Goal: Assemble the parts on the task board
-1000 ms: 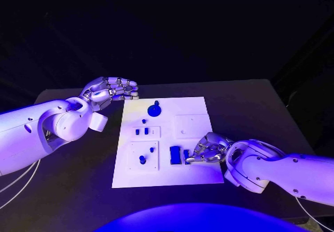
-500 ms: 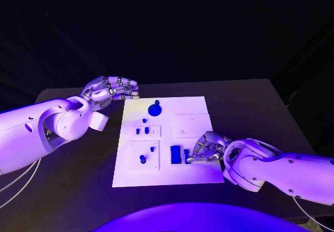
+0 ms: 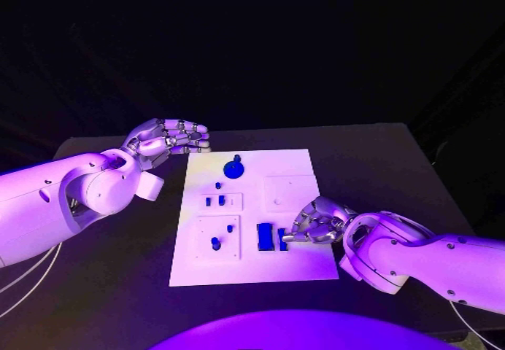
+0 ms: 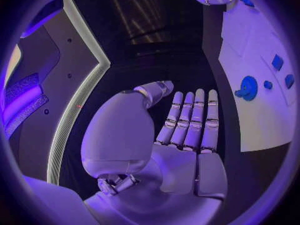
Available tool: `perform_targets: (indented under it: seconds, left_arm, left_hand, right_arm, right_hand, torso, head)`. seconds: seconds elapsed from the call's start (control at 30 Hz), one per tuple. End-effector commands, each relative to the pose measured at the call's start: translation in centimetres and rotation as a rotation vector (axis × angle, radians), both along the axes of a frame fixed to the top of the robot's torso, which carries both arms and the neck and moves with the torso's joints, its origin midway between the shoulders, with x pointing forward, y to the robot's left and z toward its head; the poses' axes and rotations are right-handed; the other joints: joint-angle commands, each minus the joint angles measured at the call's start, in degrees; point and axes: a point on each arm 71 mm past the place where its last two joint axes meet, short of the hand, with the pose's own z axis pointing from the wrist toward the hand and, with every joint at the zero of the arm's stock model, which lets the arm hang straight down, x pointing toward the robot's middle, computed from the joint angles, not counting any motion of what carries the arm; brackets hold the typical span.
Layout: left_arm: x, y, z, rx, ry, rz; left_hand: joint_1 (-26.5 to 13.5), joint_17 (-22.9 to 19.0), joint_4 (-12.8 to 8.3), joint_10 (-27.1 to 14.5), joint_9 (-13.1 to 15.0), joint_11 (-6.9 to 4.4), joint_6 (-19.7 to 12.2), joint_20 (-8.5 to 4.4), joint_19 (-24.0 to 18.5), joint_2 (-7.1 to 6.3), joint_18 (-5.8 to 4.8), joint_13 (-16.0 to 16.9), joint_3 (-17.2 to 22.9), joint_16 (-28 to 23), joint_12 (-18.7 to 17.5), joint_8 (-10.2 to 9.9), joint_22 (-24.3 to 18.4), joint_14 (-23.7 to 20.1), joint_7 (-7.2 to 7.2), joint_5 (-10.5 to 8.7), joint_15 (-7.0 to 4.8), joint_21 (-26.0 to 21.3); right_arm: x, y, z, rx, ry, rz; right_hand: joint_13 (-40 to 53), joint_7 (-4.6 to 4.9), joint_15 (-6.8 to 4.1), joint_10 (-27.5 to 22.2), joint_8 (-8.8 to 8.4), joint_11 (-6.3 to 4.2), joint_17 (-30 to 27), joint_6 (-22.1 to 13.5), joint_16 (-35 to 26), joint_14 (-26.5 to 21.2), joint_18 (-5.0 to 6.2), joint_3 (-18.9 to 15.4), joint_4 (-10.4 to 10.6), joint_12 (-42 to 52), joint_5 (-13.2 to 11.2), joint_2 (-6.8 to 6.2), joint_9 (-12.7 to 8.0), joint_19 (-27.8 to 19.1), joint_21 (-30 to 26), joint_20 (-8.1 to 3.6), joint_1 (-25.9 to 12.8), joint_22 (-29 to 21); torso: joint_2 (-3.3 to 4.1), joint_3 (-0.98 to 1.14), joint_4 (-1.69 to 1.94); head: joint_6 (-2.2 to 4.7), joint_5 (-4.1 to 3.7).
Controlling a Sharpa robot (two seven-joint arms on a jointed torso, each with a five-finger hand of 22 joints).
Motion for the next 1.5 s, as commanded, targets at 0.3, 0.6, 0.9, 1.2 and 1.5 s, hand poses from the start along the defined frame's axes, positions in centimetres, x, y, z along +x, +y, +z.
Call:
perform_targets:
  seconds: [0.3,0.6,0.9,1.2,1.5]
  left_arm:
    - [0.4,0.4,-1.2,-0.074,-0.016,0.118]
    - [2.2,1.2,-2.2,-0.113,-0.042,0.270]
    - [4.5,1.5,-3.4,-0.119,-0.054,0.378]
    - [3.7,0.2,-3.7,-0.075,-0.029,0.338]
    - [0.5,-3.2,-4.1,-0.027,-0.034,0.422]
  left_hand:
    - [-0.14,0.62,0.73,2.68,-0.14,-0.78,0.06,-0.05,1.49,0.54,0.03,0.04,-0.25,-0.02,0.35,0.37,-0.69,2.34,2.04,0.15,-0.43,-1.17]
    - [-0.91,0.48,2.06,7.23,-0.69,-1.53,-1.03,-0.11,3.06,-0.37,0.13,-0.14,-0.14,-5.00,-2.94,-0.46,-1.72,2.73,0.20,-0.31,-0.52,-2.71]
    - [-0.49,-0.43,2.90,5.93,-1.83,-0.06,-0.63,0.12,2.64,-0.18,-0.42,-0.11,-3.17,-11.48,-9.61,-1.26,-2.33,0.76,-0.23,-0.53,0.90,-5.67]
    - [-35.20,-6.78,-0.80,-45.99,-14.43,-11.98,-45.68,-16.42,-43.25,10.49,-10.17,-3.67,-35.33,-28.33,-19.30,-19.78,-6.12,-44.02,-11.75,-16.85,-9.64,-12.77]
    - [-75.61,-6.78,-0.80,-45.99,-14.43,-11.98,-45.68,-16.42,-43.25,10.49,-10.17,-3.67,-35.33,-28.33,-19.30,-19.78,-6.12,-44.02,-11.75,-16.85,-9.64,-12.77]
  right_arm:
    - [6.9,-3.2,2.5,0.434,-0.145,-0.130]
    - [13.7,-6.2,3.4,0.590,-0.256,-0.265]
    - [17.4,-5.5,3.4,0.684,-0.289,-0.266]
    - [16.3,-4.8,3.3,0.645,-0.302,-0.328]
    - [12.2,-1.2,4.3,0.846,-0.313,-0.406]
  right_hand:
    - [0.25,3.24,3.32,-9.54,-3.72,3.53,3.43,-6.11,-9.69,0.70,5.30,3.10,-0.39,-26.85,1.58,2.44,-0.84,-5.30,-31.32,2.97,7.80,5.63]
    - [-38.31,6.58,8.04,-24.82,-5.60,7.41,-34.21,-11.08,-56.28,-24.61,10.22,7.40,-0.87,-65.28,3.62,4.34,-5.78,-24.37,-81.54,7.79,15.06,-24.92]
    - [-63.95,6.67,11.62,-24.52,-11.01,10.19,-49.99,-9.14,-78.34,-25.15,10.20,13.26,-0.50,-74.77,3.22,2.32,-12.28,-29.03,-86.06,11.90,14.36,-52.24]
    - [-74.95,-3.61,4.79,-84.06,-19.33,1.17,-74.90,-60.26,-89.81,-83.95,-0.38,3.98,-16.88,-79.34,-2.98,8.92,-33.08,-84.00,-89.65,-1.45,-25.57,-74.91]
    - [-74.95,-3.61,4.79,-84.06,-19.33,1.17,-74.90,-60.26,-89.81,-83.95,-0.38,3.98,-16.88,-79.34,-2.98,8.92,-33.08,-84.00,-89.65,-1.45,-72.20,-74.91]
  torso:
    - [-2.43,-1.14,-1.21]
    - [-3.75,-1.24,-1.71]
    - [-4.66,-0.94,-1.81]
    - [-4.97,-0.82,-1.21]
    - [-6.37,-0.24,-0.10]
  head:
    - [1.55,0.75]
    - [6.28,2.33]
    - [8.15,3.38]
    - [9.43,2.90]
    - [13.59,2.53]
